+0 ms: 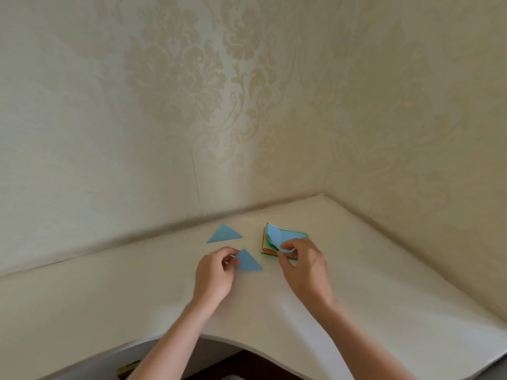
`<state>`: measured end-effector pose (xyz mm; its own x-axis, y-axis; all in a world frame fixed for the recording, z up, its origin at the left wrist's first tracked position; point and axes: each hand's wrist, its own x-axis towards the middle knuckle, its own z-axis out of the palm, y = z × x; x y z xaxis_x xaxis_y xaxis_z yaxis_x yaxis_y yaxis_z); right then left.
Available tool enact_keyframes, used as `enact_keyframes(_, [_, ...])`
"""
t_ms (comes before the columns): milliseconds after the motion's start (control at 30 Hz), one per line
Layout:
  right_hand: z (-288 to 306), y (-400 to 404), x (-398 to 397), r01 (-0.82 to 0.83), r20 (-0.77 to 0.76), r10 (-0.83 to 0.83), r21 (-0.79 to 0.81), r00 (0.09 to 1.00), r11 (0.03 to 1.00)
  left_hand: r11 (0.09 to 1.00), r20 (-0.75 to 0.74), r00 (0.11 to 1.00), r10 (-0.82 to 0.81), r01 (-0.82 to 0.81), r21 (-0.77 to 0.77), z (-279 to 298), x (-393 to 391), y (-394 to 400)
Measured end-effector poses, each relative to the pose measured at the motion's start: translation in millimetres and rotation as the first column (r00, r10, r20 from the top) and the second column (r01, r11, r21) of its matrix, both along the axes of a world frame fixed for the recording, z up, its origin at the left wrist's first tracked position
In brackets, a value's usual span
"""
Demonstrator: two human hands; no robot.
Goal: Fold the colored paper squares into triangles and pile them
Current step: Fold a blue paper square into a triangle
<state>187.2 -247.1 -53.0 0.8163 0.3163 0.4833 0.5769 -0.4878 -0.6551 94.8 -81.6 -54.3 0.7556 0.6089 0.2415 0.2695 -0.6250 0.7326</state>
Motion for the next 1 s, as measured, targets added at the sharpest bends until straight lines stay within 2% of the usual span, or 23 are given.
enact_keyframes(167, [-3,14,23,0.020,0.093,-0.009,-0.125,0.996,0.992,0.988,0.005,0.994,0.105,-0.104,-0.113,9,23,48])
enact_keyframes(400, [-24,21,33,0.049,0.194,0.006,-0.275,0.981,0.960,0.989,-0.050,0.993,0.110,-0.114,-0.090,0,55,72])
enact_keyframes(600, [-33,23,37,0.093,0.285,-0.007,-0.287,0.959,0.954,0.990,-0.047,0.989,0.137,-0.138,-0.011,-16,63,79])
enact_keyframes(767, [-31,25,36,0.082,0.260,-0.016,-0.244,0.965,0.966,0.989,0.055,0.987,0.150,-0.150,-0.002,-21,64,78])
enact_keyframes(867, [-27,22,34,0.068,0.207,-0.020,-0.229,0.978,0.971,0.993,0.159,0.984,0.084,-0.095,0.064,-18,60,65])
enact_keyframes(1000, [-21,17,32,0.057,0.184,-0.016,-0.222,0.983,0.973,0.986,0.195,0.968,-0.156,0.139,0.095,-10,53,35])
